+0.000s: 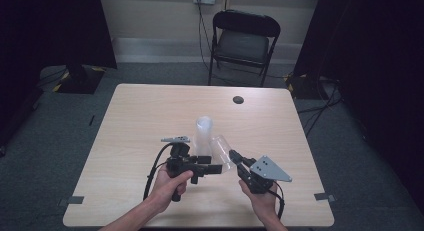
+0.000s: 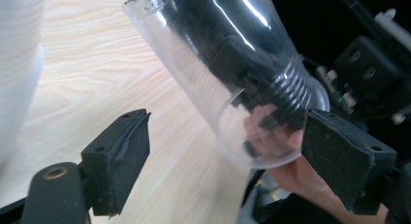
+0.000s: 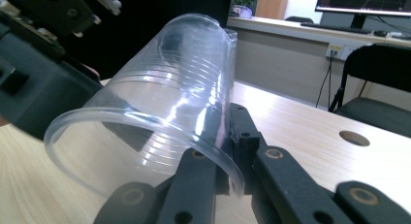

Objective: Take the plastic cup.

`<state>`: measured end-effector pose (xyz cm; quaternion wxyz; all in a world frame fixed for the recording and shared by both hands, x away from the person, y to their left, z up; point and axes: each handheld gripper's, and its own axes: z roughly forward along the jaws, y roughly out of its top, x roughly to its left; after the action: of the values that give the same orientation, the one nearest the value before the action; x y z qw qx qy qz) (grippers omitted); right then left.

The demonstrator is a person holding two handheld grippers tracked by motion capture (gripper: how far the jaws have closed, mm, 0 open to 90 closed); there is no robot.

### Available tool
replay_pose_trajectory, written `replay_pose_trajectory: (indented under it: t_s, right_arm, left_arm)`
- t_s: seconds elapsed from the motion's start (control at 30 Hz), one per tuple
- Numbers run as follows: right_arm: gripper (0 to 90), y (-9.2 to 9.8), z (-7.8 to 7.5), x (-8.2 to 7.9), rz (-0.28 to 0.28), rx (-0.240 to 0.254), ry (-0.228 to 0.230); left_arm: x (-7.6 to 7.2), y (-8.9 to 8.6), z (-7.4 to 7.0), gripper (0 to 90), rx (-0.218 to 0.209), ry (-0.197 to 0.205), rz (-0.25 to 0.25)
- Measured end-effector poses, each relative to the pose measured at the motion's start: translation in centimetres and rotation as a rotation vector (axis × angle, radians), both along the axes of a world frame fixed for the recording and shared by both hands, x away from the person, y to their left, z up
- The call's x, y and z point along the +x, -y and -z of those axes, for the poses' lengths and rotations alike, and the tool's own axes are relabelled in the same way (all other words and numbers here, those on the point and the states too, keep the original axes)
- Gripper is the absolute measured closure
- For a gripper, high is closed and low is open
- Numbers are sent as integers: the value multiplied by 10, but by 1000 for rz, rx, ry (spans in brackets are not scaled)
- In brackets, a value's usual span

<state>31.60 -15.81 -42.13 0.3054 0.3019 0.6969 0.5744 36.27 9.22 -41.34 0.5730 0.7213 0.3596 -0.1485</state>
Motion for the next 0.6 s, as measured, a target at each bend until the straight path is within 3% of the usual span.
replay_pose_trajectory:
  t_s: [0.23,0.33,0.4,0.43,0.53,0.57,0.6]
  right_arm:
    - [895,6,-3,3,27,7,-31]
    - [895,12,-6,5,31,32,-64]
    - [895,15,-6,7,36,37,-78]
    - [895,15,-6,7,36,37,-78]
    - [895,16,-4,9,31,32,-112]
    - [895,16,-4,9,31,32,-112]
    - [893,17,-4,10,29,28,-141]
  left_arm:
    - [-3,-1,-4,198,31,60,0]
    - [-5,-2,-13,263,65,125,-10]
    - [-8,-2,-18,256,89,170,-23]
    - [-8,-2,-18,254,89,170,-23]
    - [-11,-3,-19,246,159,224,-38]
    - [-11,-3,-19,246,159,224,-38]
    - [-14,-2,-18,247,195,307,-26]
